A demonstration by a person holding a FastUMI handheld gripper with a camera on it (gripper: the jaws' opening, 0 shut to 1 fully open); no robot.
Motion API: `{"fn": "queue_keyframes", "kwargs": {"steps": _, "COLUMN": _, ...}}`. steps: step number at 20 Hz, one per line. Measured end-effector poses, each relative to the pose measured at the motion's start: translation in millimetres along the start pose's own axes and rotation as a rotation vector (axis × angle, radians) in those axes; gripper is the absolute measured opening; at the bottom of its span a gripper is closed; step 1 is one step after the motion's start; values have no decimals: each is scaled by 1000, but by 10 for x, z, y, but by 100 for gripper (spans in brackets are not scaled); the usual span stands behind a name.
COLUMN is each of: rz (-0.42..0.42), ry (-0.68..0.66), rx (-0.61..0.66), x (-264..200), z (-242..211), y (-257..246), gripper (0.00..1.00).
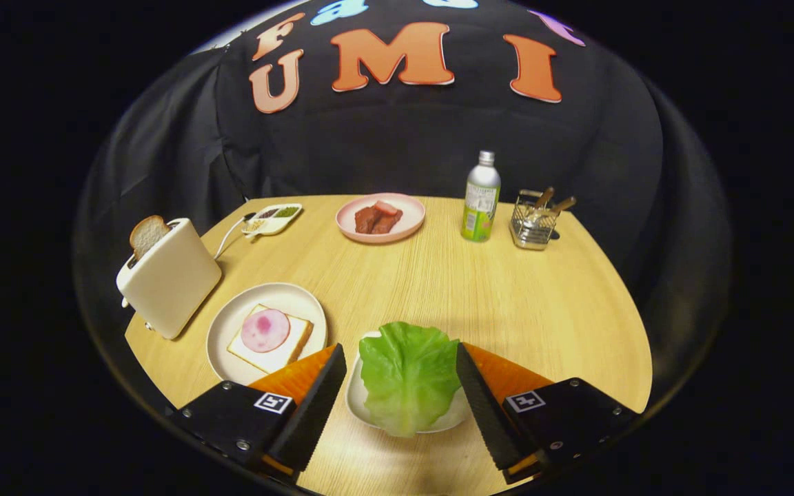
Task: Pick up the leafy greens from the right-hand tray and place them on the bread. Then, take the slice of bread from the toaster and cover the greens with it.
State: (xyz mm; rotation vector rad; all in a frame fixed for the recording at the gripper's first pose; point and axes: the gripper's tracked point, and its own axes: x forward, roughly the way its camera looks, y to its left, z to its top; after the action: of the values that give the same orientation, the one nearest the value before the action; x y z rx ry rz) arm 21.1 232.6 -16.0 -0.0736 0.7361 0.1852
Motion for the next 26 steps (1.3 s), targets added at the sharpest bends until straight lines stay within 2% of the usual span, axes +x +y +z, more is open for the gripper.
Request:
{"fn": "queue_keyframes", "kwargs": {"steps": 5, "rz": -7, "ry": 203, "rx": -24, "x": 269, "z": -376, "y": -31, "gripper": 95}}
{"fn": "queue_keyframes", "kwargs": {"steps": 9, "rz": -32, "ry": 274, "rx": -13, "x": 459, "z": -496, "y": -60, "gripper": 92}}
{"fn": "queue_keyframes", "kwargs": {"steps": 13, "rz": -59, "ry": 332, "rx": -15, "x": 623, "z": -637, "y": -90, "gripper": 83}}
{"fn": "queue_keyframes", "kwargs": {"steps": 15, "rz": -59, "ry": 336, "rx": 1, "x": 641, "z": -629, "y": -85, "gripper": 75}}
{"fn": "queue_keyframes", "kwargs": {"steps": 17, "rz": -62, "ry": 323, "rx": -4, "x": 641, "z": -616, "y": -73, "gripper": 63}}
{"fn": "queue_keyframes", "kwargs": {"steps": 19, "rz": -74, "ry": 307, "rx": 14, "x": 650, "z": -590, "y": -106, "gripper": 40}}
{"fn": "queue_keyframes", "kwargs": {"steps": 20, "rz": -79, "ry": 306, "rx": 34, "x": 652, "z": -585, "y": -127, "gripper": 23}}
{"fn": "queue_keyframes", "kwargs": {"steps": 21, "rz": -71, "ry": 299, "rx": 45, "x": 655, "z": -571, "y": -125, "gripper": 16}}
{"fn": "queue_keyframes", "kwargs": {"steps": 22, "rz": -62, "ry": 289, "rx": 56, "x": 652, "z": -549, "y": -109, "gripper": 11}}
{"fn": "queue_keyframes", "kwargs": {"steps": 24, "rz": -38, "ry": 252, "rx": 73, "x": 602, "z": -432, "y": -36, "gripper": 7}}
{"fn": "queue_keyframes", "kwargs": {"steps": 26, "rz": -4, "ry": 205, "rx": 88, "x": 518, "z": -266, "y": 85, "gripper": 7}}
